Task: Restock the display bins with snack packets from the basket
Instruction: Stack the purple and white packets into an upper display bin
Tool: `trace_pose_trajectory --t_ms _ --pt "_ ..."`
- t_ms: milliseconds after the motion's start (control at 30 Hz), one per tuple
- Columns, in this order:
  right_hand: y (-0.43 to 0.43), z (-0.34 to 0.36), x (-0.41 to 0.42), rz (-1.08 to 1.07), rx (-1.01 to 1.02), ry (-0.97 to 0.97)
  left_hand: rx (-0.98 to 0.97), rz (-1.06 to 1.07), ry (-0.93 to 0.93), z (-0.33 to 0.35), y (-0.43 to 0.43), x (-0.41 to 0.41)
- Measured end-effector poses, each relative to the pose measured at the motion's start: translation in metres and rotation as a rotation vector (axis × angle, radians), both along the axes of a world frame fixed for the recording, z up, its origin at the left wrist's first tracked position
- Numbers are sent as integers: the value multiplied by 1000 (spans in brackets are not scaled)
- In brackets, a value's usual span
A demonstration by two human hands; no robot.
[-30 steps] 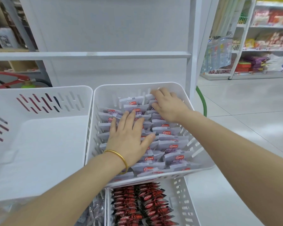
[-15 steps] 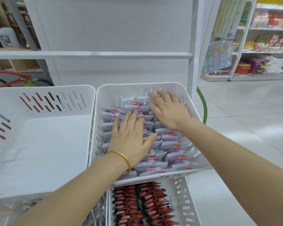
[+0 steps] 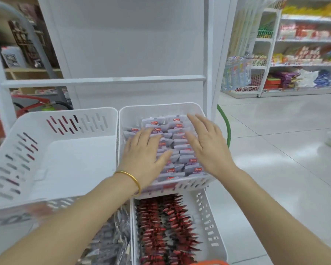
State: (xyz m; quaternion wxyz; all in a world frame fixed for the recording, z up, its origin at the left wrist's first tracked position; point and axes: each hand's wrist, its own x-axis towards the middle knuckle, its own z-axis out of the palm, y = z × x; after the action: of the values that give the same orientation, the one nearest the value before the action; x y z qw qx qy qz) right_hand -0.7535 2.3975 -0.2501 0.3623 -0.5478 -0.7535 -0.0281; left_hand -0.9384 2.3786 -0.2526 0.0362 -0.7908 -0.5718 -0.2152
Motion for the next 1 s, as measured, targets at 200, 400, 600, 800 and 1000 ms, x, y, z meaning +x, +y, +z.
trace_pose_trajectory --t_ms 200,400,600,800,1000 --pt "-161 -76 -3 -15 -51 227 -110 -169 -145 -32 -161 -37" --pt "-299 -190 -3 73 -532 198 -515 -86 28 -119 -291 -64" --pt "-339 -225 -7 57 -915 100 -688 -12 253 -145 -350 -83" --pt "-323 -240 -84 243 -1028 108 -823 62 312 -153 -370 -104" --pt "-281 -290 -158 -55 -1080 301 -850 89 149 -178 -382 -133"
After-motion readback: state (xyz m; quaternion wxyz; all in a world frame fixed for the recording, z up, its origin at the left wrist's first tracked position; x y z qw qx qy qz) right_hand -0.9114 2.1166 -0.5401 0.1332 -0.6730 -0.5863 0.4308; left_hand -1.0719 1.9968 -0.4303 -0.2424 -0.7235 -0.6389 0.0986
